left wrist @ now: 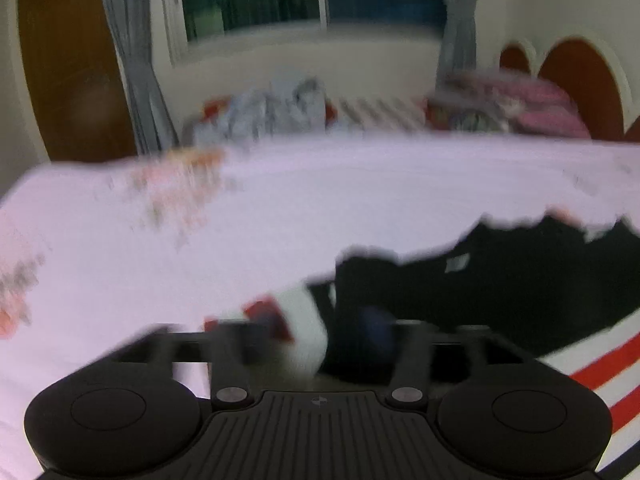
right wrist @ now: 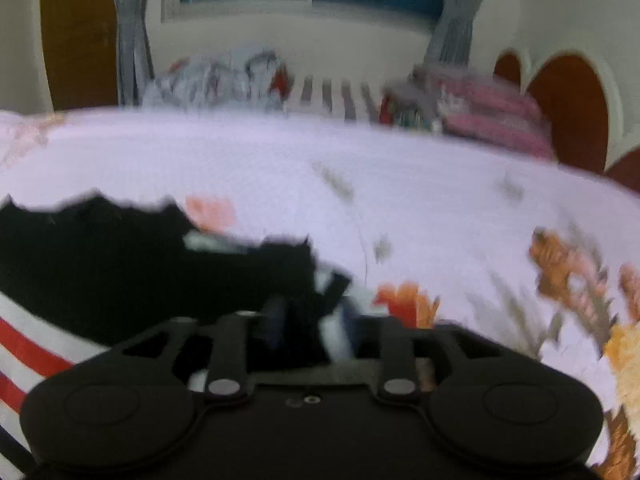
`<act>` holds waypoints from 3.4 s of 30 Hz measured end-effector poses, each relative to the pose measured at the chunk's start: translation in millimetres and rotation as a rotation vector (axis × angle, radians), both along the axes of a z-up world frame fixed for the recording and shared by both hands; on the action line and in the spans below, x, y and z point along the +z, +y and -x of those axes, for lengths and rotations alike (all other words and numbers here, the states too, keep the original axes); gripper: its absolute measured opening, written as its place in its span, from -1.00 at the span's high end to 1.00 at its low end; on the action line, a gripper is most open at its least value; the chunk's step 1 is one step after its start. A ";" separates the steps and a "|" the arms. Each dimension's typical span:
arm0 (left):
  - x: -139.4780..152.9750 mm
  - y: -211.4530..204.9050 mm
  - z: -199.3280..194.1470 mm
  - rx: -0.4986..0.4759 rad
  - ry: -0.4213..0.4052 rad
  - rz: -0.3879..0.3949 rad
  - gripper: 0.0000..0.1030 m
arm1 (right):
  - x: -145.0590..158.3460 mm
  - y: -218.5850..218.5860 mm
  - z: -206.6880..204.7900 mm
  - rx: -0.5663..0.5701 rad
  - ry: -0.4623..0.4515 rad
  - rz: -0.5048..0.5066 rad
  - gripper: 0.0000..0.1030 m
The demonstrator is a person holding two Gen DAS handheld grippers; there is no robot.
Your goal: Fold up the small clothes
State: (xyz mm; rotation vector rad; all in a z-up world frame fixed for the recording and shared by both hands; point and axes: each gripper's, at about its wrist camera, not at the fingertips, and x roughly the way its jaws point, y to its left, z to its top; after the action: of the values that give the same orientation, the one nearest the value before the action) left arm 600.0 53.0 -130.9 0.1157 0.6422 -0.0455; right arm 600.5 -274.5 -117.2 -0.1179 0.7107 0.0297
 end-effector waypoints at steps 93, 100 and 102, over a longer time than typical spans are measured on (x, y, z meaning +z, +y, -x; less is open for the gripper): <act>-40.6 14.9 175.4 0.080 0.161 0.074 -0.76 | -16.6 -14.0 181.0 -0.150 0.172 -0.052 0.67; -41.9 17.2 174.5 0.082 0.166 0.081 -0.78 | -17.9 -10.3 180.7 -0.137 0.176 -0.022 0.66; -41.8 16.6 173.5 0.083 0.168 0.077 -0.79 | -20.4 -7.0 182.3 -0.121 0.167 0.011 0.67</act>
State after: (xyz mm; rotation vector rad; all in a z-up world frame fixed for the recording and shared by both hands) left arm 426.6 69.6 -172.7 0.0110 0.8119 -0.0002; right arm 418.1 -281.5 -137.5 -0.0835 0.8837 -0.0805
